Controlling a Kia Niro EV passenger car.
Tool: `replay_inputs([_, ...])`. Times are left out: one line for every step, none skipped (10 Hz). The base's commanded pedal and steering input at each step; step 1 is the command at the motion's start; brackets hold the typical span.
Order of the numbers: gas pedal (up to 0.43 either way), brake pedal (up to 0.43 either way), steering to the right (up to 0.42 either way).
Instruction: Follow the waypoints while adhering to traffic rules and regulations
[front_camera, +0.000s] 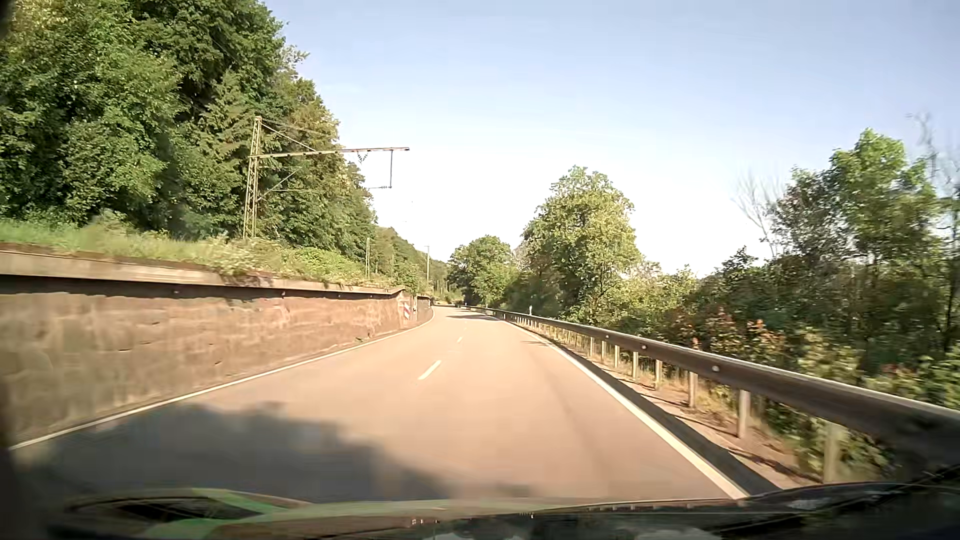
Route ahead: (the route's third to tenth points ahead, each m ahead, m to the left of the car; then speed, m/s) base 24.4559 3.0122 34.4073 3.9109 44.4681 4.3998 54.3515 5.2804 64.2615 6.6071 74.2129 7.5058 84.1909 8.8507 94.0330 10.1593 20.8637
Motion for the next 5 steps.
replay_inputs([0.22,0.0,-0.012])
replay_inputs([0.22,0.0,-0.012])
replay_inputs([0.228,0.0,-0.012])
replay_inputs([0.228,0.0,-0.012])
replay_inputs([0.228,0.0,-0.013])
